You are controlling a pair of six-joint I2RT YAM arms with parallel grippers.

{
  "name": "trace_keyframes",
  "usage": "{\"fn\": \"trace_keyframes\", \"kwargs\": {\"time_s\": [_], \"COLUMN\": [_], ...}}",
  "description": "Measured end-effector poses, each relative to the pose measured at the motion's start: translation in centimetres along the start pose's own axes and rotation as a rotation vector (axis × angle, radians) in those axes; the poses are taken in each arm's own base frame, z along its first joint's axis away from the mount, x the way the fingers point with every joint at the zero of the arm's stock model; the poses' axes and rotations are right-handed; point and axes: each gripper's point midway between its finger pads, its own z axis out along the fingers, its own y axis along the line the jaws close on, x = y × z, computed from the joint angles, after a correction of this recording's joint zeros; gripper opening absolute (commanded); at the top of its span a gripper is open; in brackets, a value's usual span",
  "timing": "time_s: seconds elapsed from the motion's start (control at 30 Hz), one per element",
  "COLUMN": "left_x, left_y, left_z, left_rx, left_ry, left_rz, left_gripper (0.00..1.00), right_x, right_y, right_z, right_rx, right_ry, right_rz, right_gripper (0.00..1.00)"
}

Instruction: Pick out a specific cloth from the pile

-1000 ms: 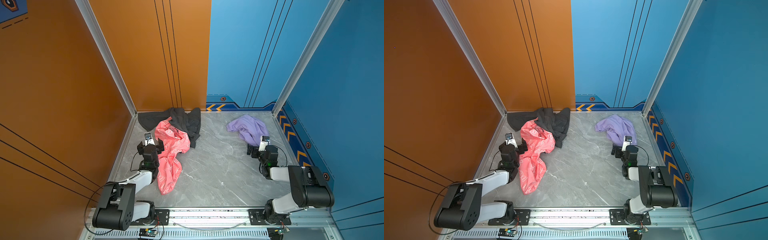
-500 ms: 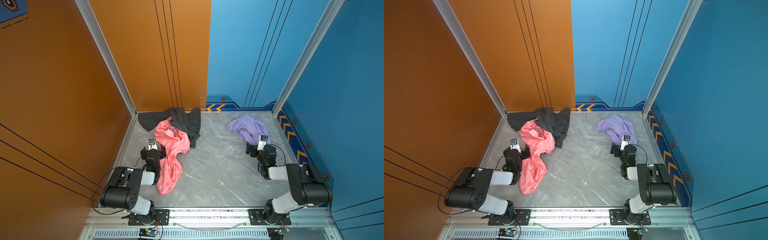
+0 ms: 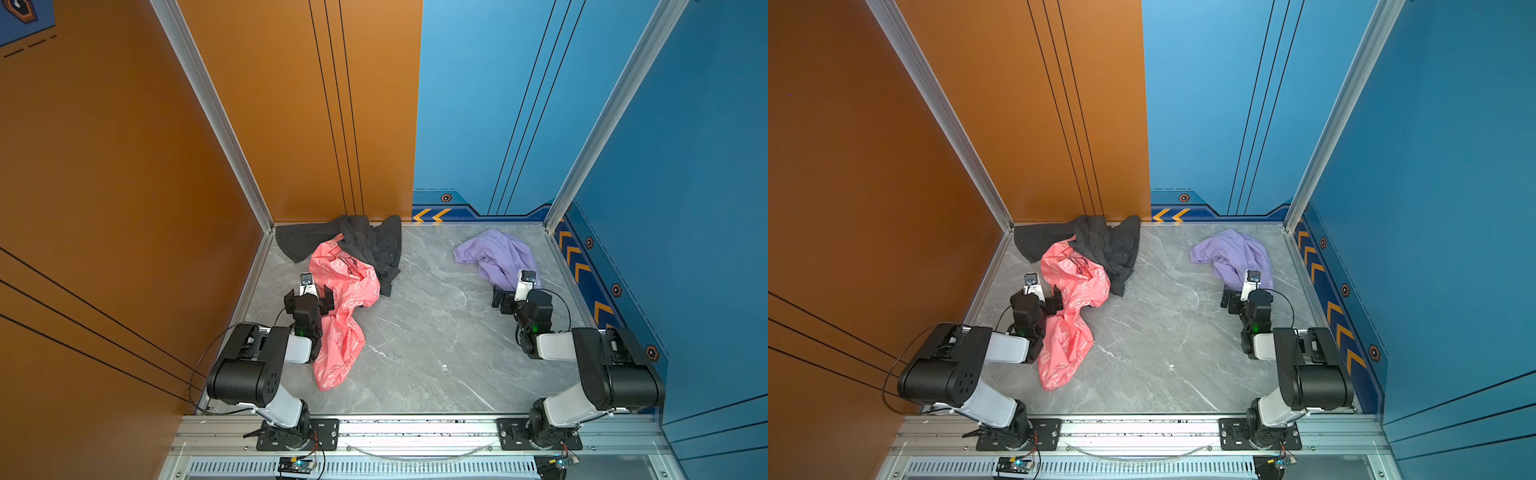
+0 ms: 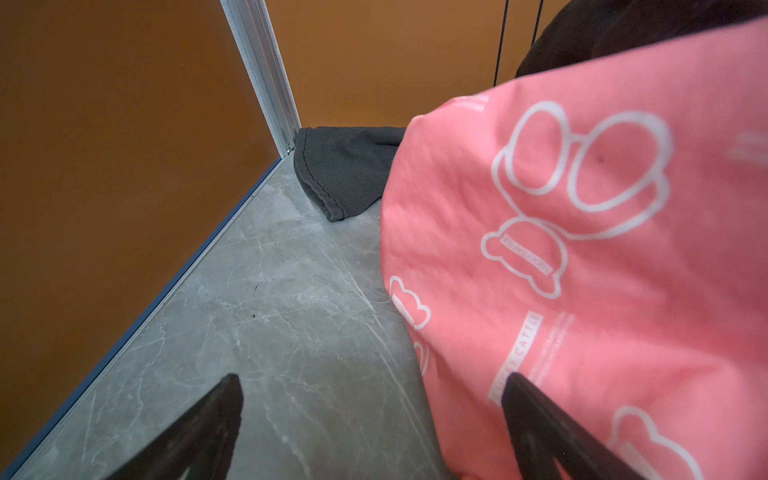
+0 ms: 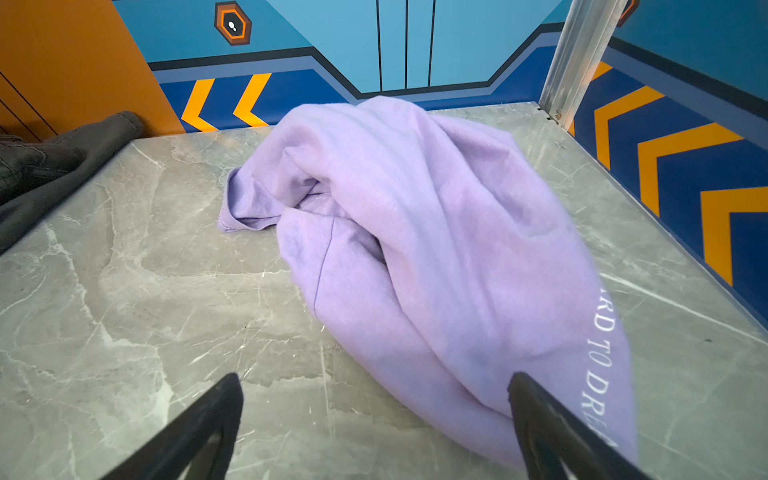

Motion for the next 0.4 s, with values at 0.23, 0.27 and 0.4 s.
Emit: {"fn": "trace_keyframes", "kwargs": {"time_s": [0.23, 0.27, 0.4], "left_x": [0.07, 0.07, 0.2], "left_y": [-0.24, -0.25, -0.2], "left_z": [-0.05, -0.05, 0.12], "left_rx": [0.006, 0.006, 0.01], "left_ry": [0.002, 0.003, 0.014], "left_rz": [0.006, 0.006, 0.008], "left_gripper": [0.98, 0.98, 0.98], "right_x": [0.0, 0.0, 0.0], "right_y": [-0.01, -0.01, -0.01], "right_z": [0.0, 0.0, 0.0], "right_rx": [0.0, 0.0, 0.0], "right_ry": [0.0, 0.0, 0.0], "right_rz": [0.0, 0.0, 0.0], "right_gripper": [1.0, 1.0, 1.0]}}
